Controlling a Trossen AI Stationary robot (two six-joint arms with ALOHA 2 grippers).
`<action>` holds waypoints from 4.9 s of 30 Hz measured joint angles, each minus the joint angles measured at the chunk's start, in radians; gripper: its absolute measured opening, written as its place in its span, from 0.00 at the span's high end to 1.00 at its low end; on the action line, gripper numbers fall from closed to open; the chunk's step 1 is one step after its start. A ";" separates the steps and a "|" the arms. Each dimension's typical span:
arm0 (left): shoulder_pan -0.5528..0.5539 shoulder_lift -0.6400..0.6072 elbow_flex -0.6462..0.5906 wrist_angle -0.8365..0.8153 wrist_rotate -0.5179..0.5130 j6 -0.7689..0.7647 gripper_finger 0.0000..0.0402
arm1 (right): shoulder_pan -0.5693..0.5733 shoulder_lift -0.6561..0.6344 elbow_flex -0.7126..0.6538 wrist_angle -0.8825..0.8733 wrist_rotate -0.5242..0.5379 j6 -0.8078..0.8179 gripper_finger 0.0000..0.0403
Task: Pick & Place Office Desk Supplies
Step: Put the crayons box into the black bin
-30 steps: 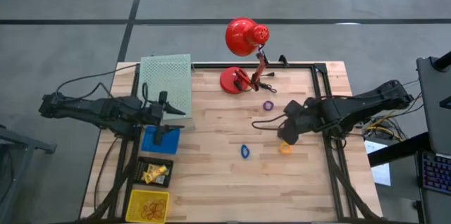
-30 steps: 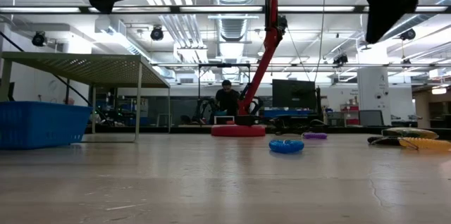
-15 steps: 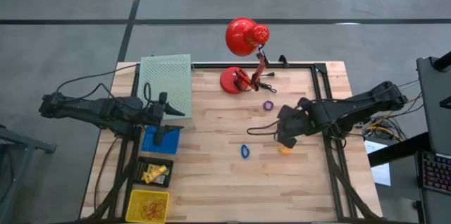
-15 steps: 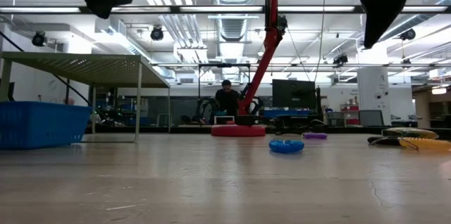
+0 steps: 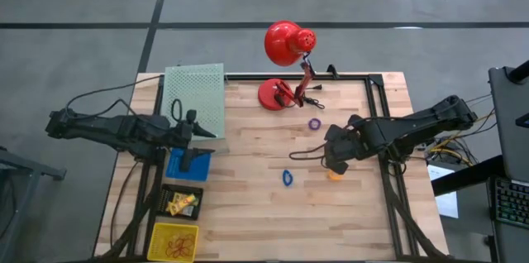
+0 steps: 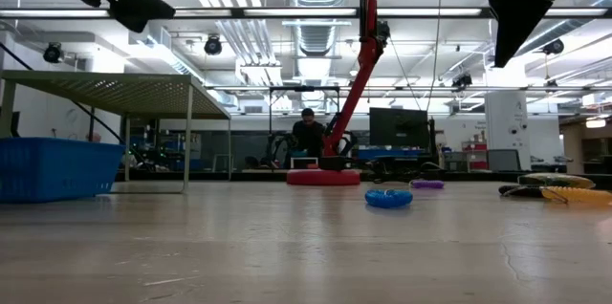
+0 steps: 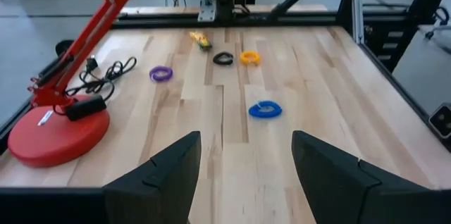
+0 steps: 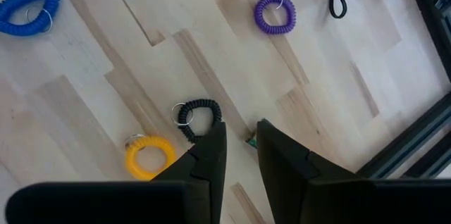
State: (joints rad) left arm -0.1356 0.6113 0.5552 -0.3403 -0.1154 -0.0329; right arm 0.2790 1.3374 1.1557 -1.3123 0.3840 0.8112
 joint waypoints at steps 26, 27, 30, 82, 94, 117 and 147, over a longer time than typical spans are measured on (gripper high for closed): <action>0.000 0.001 -0.004 -0.079 0.000 -0.020 0.43 | 0.000 0.000 -0.001 0.005 -0.002 -0.003 0.83; 0.000 0.001 -0.004 -0.079 0.000 -0.020 0.43 | 0.000 0.000 -0.001 0.005 -0.002 -0.004 0.83; 0.000 0.001 -0.004 -0.079 0.000 -0.020 0.43 | 0.000 0.000 -0.001 0.005 -0.002 -0.004 0.83; 0.000 0.002 -0.005 -0.080 0.000 -0.020 0.43 | -0.004 -0.001 -0.273 -0.008 -0.048 -0.199 0.61; 0.000 0.002 -0.005 -0.080 0.000 -0.020 0.43 | -0.002 0.013 -0.396 0.168 -0.060 -0.529 0.60; 0.000 0.001 -0.005 -0.081 0.000 -0.020 0.43 | -0.017 0.013 -0.235 0.057 -0.045 -0.354 0.39; 0.000 0.001 -0.005 -0.080 0.000 -0.020 0.43 | -0.378 0.015 -0.383 0.257 -0.208 -0.793 0.38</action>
State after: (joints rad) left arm -0.1356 0.6125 0.5503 -0.4208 -0.1154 -0.0532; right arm -0.0994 1.3523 0.7727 -1.0552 0.1761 0.0187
